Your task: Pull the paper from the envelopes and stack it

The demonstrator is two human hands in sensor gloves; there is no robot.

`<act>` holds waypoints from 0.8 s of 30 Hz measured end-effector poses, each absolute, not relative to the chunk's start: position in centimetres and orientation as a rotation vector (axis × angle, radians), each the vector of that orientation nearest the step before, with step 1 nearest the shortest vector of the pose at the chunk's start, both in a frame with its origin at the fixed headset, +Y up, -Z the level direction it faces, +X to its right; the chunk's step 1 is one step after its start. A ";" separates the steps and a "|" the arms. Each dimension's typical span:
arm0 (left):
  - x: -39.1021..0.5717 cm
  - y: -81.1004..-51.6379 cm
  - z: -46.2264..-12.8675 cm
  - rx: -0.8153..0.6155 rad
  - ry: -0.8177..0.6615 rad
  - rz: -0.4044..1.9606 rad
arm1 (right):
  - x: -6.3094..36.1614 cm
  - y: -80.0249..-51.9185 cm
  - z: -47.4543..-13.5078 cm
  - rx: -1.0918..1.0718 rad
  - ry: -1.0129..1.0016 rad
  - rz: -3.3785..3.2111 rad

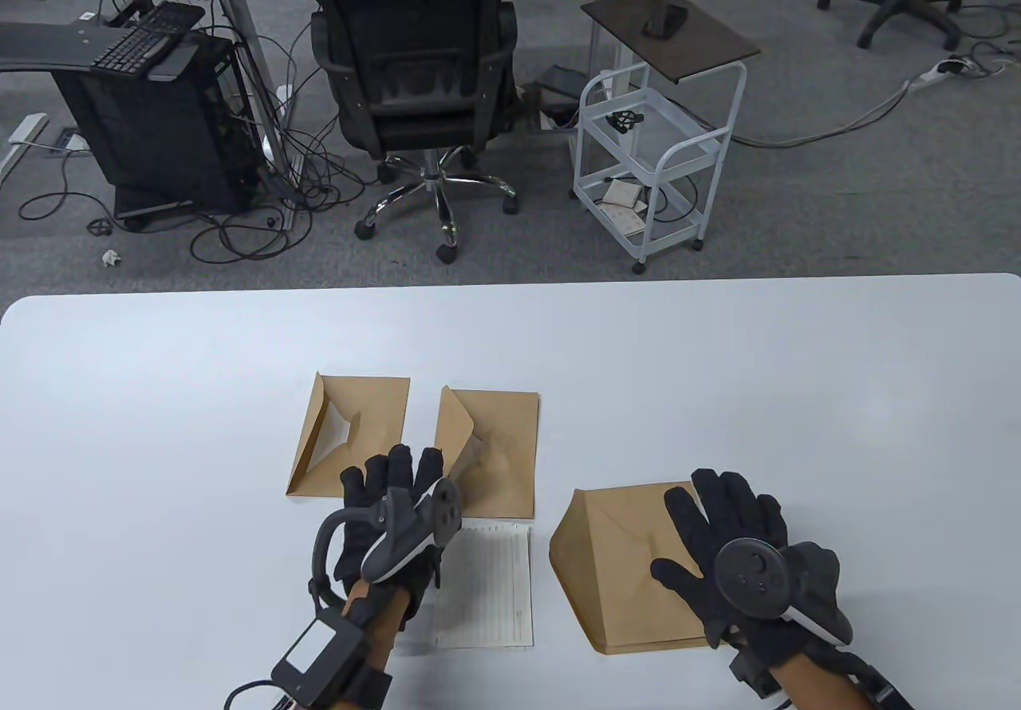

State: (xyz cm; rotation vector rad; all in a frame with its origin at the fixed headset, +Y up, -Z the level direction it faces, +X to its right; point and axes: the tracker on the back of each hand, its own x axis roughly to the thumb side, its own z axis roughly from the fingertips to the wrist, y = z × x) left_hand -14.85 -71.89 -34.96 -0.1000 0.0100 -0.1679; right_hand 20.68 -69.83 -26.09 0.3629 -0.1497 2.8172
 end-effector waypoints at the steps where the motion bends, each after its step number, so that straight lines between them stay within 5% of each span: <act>1: -14.5 -72.0 -35.7 -0.119 0.029 -0.170 | 20.7 -69.8 -26.1 0.362 -0.153 2.816; 13: -13.2 -74.1 -40.8 -0.331 0.209 -0.166 | 20.8 -69.8 -26.2 0.343 -0.162 2.809; 24: -13.6 -74.1 -41.5 -0.294 0.224 -0.182 | 20.6 -69.9 -26.2 0.351 -0.172 2.826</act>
